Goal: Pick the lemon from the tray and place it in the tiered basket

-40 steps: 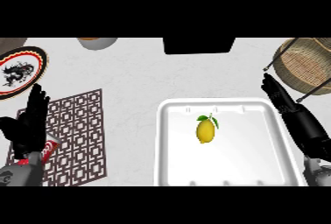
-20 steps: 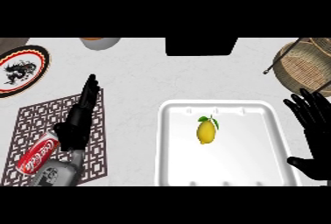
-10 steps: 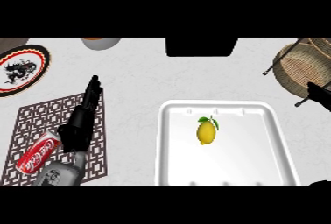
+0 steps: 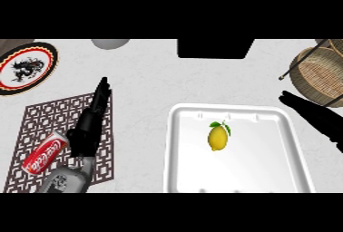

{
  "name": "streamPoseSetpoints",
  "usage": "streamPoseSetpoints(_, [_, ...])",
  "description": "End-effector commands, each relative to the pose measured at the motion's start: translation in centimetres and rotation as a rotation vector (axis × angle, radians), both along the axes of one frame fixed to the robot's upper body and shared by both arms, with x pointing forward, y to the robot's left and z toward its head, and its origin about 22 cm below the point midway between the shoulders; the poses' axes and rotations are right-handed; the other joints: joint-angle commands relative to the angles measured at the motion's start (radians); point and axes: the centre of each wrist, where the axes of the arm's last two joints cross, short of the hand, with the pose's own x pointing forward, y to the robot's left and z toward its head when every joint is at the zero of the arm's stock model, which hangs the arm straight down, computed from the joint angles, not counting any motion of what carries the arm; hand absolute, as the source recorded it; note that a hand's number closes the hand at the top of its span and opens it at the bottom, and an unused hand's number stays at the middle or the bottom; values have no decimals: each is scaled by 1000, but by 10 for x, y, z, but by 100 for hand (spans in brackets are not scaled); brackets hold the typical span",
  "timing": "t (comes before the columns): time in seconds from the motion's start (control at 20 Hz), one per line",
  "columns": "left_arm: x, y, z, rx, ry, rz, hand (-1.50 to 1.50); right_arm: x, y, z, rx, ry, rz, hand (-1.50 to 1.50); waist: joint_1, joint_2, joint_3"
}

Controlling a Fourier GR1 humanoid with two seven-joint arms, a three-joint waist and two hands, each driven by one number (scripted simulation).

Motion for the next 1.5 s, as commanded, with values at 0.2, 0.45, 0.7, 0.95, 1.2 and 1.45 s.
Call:
streamPoseSetpoints(0.2, [8,6,2,-13,11,-16,0,8,80,12,-104,57,-5,-150,-5,2,3])
streamPoseSetpoints(0.45, [2,9,2,1,-5,9,0,13,103,9,-172,122,-5,-150,-12,-1,3])
streamPoseSetpoints(0.7, [2,5,4,3,9,5,0,34,98,-6,-227,206,-37,-150,-18,0,4])
streamPoseSetpoints(0.95, [-1,14,-18,7,5,33,0,14,105,-5,-283,206,-43,-150,-27,-2,3])
streamPoseSetpoints(1.2, [-6,-1,-2,-15,7,7,0,30,107,-26,-334,189,-78,-150,-18,-2,5])
streamPoseSetpoints(1.45, [9,17,5,-8,-5,11,0,29,106,-27,-392,182,-72,-150,-20,0,4])
